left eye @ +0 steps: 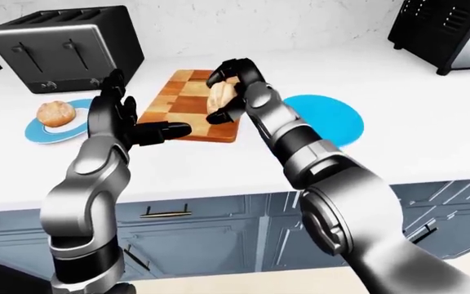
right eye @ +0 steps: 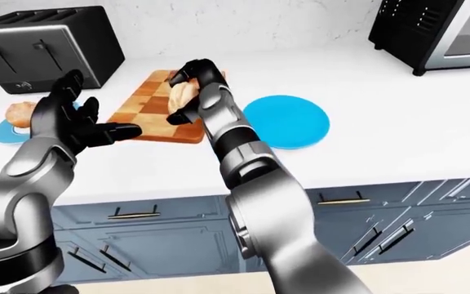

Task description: Place all breads on the cutting board.

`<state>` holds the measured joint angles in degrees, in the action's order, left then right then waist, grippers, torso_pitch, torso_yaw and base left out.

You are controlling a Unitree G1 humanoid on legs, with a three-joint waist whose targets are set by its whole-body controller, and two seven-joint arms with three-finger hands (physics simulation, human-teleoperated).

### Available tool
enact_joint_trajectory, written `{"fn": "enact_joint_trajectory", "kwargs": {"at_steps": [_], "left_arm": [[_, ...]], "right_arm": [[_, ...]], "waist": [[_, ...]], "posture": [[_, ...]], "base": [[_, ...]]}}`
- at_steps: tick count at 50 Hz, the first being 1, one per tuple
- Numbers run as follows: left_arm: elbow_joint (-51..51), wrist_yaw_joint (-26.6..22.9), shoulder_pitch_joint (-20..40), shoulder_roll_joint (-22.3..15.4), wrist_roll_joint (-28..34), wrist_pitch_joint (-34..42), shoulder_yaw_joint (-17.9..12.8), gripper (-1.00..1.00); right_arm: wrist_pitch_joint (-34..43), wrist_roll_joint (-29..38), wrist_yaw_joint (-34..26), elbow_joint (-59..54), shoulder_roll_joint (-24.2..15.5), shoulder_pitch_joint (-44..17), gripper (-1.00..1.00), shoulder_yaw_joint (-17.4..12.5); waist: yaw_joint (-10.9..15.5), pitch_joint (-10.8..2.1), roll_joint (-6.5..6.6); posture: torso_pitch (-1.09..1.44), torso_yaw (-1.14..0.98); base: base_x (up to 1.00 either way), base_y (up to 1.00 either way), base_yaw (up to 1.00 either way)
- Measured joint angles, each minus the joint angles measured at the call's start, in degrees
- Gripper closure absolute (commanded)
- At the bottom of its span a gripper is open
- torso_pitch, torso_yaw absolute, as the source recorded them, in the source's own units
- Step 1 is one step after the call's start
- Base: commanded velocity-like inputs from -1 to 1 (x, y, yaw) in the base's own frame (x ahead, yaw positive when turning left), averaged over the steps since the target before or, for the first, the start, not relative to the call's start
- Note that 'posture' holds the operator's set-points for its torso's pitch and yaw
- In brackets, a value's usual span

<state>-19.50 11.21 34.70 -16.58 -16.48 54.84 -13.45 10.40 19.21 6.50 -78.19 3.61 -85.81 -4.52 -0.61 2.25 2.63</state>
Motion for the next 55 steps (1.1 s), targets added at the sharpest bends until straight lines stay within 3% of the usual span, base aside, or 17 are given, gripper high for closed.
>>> {"fn": "enact_joint_trajectory", "kwargs": {"at_steps": [2, 9, 14, 16, 17, 18, 19, 39, 44, 50, 55], "left_arm": [[0.28, -0.03, 0.01, 0.03, 0.03, -0.28, 0.04, -1.0], [0.4, -0.1, -0.47, 0.15, -0.08, -0.68, 0.07, -1.0], [0.03, -0.1, -0.84, 0.11, -0.14, -0.64, -0.14, -1.0], [0.08, -0.05, -0.8, 0.12, -0.12, -0.67, -0.14, -1.0], [0.04, 0.0, -0.81, 0.16, -0.1, -0.67, -0.11, -1.0], [0.03, 0.03, -0.89, 0.24, -0.04, -0.8, -0.02, -1.0], [0.1, 0.01, -0.99, 0.31, 0.01, -0.98, 0.12, -1.0], [0.33, -0.04, 0.07, 0.47, 0.32, -0.2, 0.63, -1.0], [2.43, -0.16, 2.89, -0.42, 0.56, -0.07, 0.54, -1.0], [10.14, -0.11, 6.5, -1.52, 0.88, -3.41, 0.03, -1.0], [8.51, 0.24, 6.52, -2.63, 0.23, -2.8, -0.35, -1.0]], "right_arm": [[-0.05, 0.21, 0.06, -0.11, 0.06, 0.2, 0.45, 0.09], [-0.5, 0.85, 0.33, -0.05, 0.42, 0.79, 0.42, 0.15], [-0.75, 1.0, 0.53, -0.05, 0.7, 1.18, 0.21, 0.2], [-0.88, 1.06, 0.49, -0.02, 0.78, 1.33, 0.03, 0.26], [-0.95, 1.09, 0.48, -0.04, 0.82, 1.39, -0.47, 0.28], [-1.01, 1.11, 0.45, -0.04, 0.88, 1.42, -0.59, 0.29], [-1.08, 1.1, 0.42, 0.0, 0.94, 1.44, -1.0, 0.27], [-1.02, -0.9, 0.07, 0.49, 0.35, 0.37, -1.0, -1.0], [1.82, -5.1, -2.05, 2.27, -0.39, -3.38, -1.0, -1.92], [5.08, -8.35, -2.51, 7.07, -2.16, -5.55, -1.0, -0.49], [15.26, -10.28, -3.98, 21.75, -4.43, -2.24, -1.0, 1.94]], "waist": [[0.0, -0.01, 0.0], [-0.03, -0.07, -0.02], [-0.01, -0.1, -0.03], [0.01, -0.13, -0.05], [0.01, -0.13, -0.05], [0.01, -0.15, -0.05], [0.02, -0.17, -0.04], [0.02, -0.02, -0.15], [-0.01, 0.1, -0.16], [0.06, -0.1, -0.35], [0.15, 0.39, -0.63]], "posture": [[0.0, 0.0], [0.0, 0.0], [0.0, 0.0], [0.0, 0.0], [0.0, 0.0], [0.0, 0.0], [0.0, 0.0], [0.0, 0.0], [0.0, 0.0], [0.0, 0.0], [0.0, 0.0]], "base": [[0.0, 0.0, 0.0], [0.0, 0.0, 0.0], [0.0, 0.0, 0.0], [0.0, 0.0, 0.0], [0.0, 0.0, 0.0], [0.0, 0.0, 0.0], [0.0, 0.0, 0.0], [0.0, 0.0, 0.0], [0.0, 0.0, 0.0], [0.0, 0.0, 0.0], [0.0, 0.0, 0.0]]}}
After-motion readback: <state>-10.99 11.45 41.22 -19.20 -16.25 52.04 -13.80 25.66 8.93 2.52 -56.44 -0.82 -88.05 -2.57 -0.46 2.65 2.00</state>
